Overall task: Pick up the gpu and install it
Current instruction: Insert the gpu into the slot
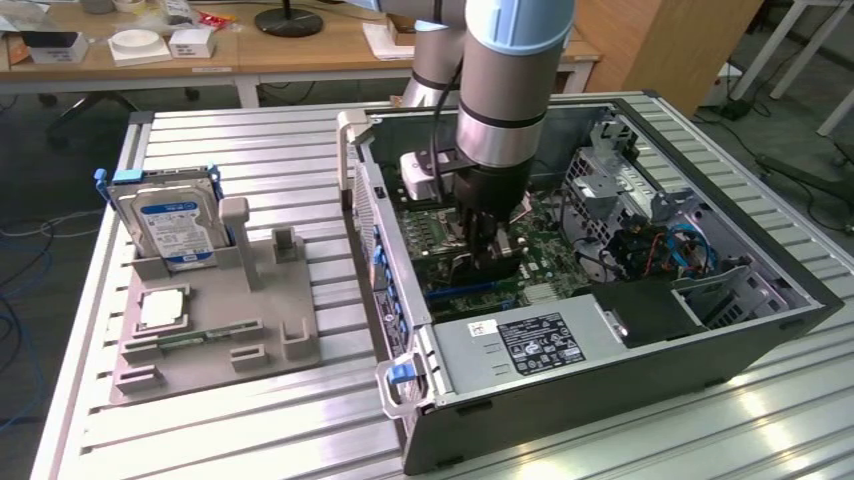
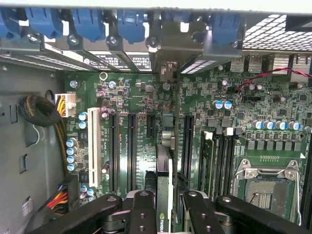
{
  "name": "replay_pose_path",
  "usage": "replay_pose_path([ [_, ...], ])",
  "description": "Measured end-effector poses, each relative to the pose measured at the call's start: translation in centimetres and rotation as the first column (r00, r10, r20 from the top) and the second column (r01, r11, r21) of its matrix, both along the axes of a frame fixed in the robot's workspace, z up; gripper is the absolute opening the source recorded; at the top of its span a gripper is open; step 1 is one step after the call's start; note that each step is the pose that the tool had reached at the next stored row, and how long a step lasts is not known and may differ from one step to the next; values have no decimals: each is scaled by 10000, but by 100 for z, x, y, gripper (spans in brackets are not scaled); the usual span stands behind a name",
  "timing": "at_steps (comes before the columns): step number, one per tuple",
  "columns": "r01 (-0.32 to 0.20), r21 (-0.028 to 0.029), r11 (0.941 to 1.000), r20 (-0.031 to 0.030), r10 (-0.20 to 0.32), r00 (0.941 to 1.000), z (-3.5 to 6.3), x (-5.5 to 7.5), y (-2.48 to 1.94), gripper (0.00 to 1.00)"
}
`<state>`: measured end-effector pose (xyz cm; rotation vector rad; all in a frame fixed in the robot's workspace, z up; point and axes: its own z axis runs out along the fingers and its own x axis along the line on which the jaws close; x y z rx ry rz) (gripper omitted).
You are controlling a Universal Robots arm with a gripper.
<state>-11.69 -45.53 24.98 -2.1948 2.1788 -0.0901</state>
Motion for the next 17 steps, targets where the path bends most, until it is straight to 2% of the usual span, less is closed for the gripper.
replay_pose_path([
  [4,-1,-2,10000,7,1,10000,-2,-2,0,26],
  [13,-1,1,10000,83,1,10000,-7,-3,4,26],
  [17,-3,0,10000,99,3,10000,-14,-2,8,26],
])
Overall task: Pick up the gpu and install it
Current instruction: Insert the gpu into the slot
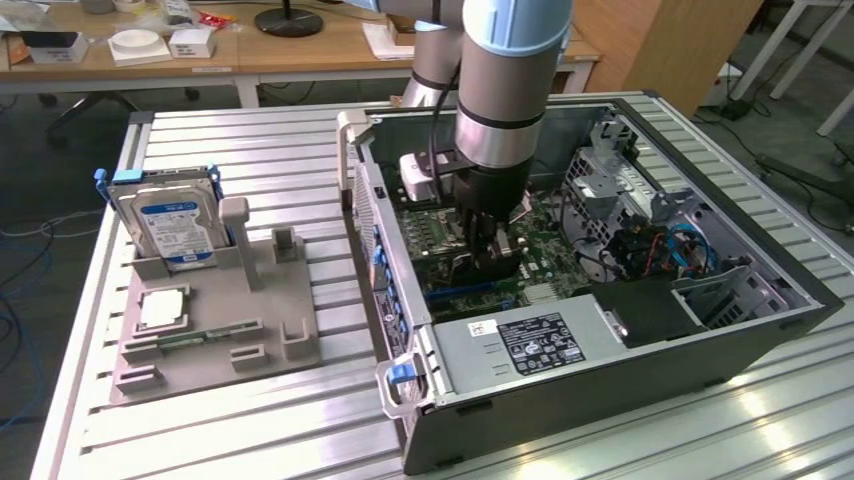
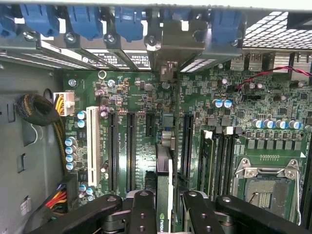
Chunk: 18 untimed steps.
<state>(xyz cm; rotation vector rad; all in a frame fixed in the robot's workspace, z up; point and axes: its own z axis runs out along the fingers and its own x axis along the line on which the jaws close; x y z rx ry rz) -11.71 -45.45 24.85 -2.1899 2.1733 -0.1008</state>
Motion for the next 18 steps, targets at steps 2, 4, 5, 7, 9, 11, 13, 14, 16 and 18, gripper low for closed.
replay_pose_path([
  [2,1,1,10000,3,-1,10000,-8,-1,1,26],
  [4,0,0,10000,4,0,10000,-17,-1,1,26],
  [5,0,0,10000,3,0,10000,-22,-1,0,26],
  [7,0,0,10000,4,0,10000,-32,-2,0,26],
  [9,0,-2,10000,2,0,10000,-33,-3,0,26],
  [11,1,-1,10000,2,-1,10000,-34,-3,0,26],
  [13,0,0,10000,3,0,10000,-34,-3,0,26],
  [14,1,0,10000,4,-1,10000,-34,-3,0,26],
  [16,1,0,10000,3,-1,10000,-34,-3,0,26],
  [18,1,3,10000,5,-1,10000,-40,-2,1,26],
])
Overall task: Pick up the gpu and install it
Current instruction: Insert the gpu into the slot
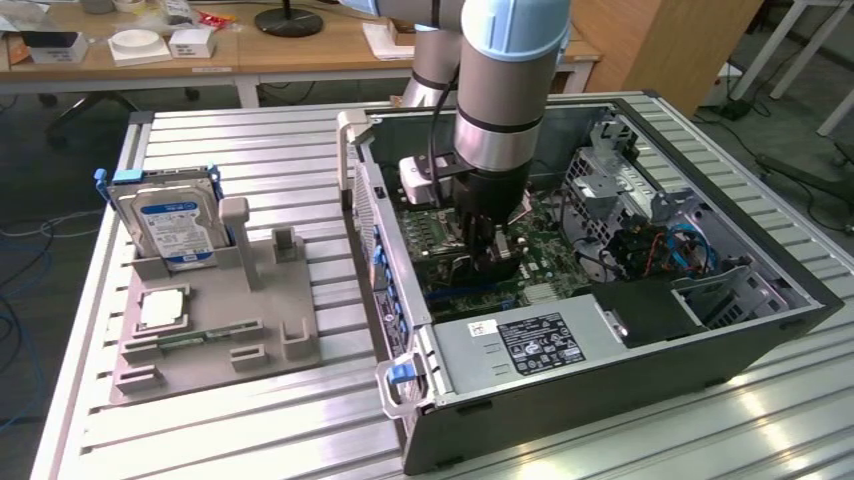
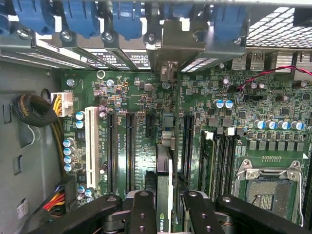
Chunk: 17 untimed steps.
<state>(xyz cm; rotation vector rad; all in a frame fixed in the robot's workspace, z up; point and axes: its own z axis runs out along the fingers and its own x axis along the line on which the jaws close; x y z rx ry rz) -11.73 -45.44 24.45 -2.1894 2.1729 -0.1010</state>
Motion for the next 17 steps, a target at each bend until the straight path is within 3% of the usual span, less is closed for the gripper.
replay_pose_path([
  [17,0,-2,10000,-2,0,10000,-8,0,-1,26],
])
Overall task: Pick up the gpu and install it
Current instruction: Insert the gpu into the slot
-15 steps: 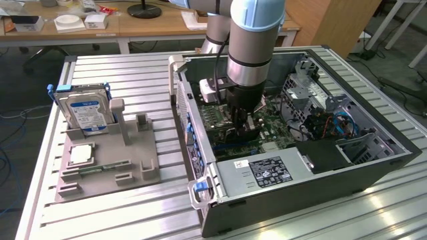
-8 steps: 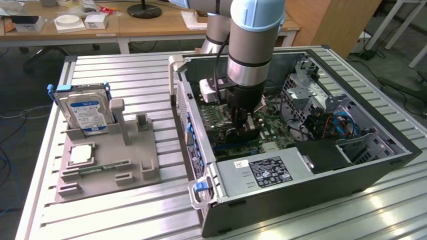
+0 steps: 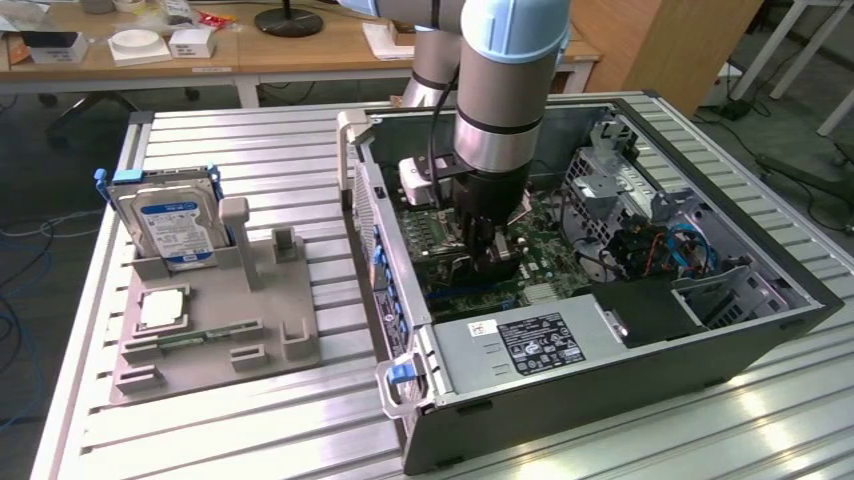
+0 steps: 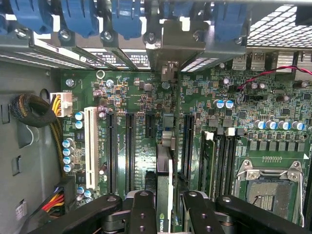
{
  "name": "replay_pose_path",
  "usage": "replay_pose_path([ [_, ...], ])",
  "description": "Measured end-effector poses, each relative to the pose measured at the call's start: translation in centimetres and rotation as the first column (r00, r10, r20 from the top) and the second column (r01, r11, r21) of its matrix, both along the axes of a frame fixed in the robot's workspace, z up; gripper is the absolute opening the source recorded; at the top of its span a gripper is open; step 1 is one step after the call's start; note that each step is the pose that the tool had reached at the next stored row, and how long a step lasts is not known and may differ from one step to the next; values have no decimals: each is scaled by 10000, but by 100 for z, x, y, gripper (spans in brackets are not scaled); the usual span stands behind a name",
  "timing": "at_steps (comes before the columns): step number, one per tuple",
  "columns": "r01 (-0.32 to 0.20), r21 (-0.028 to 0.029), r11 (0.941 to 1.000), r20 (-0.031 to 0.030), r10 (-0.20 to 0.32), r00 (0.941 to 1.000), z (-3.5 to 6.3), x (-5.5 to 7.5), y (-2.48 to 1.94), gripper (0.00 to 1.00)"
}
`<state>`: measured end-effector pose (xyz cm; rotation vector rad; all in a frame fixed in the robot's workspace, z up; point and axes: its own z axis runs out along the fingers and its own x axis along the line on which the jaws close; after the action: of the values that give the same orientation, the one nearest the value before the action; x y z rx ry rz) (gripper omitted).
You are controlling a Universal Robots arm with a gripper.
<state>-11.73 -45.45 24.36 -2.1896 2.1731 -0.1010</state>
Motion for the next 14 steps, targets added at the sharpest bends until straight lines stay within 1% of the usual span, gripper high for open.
replay_pose_path([
  [12,0,9,10000,1,0,10000,19,0,1,26],
  [14,2,24,10000,-1,-2,10000,20,-1,1,26],
])
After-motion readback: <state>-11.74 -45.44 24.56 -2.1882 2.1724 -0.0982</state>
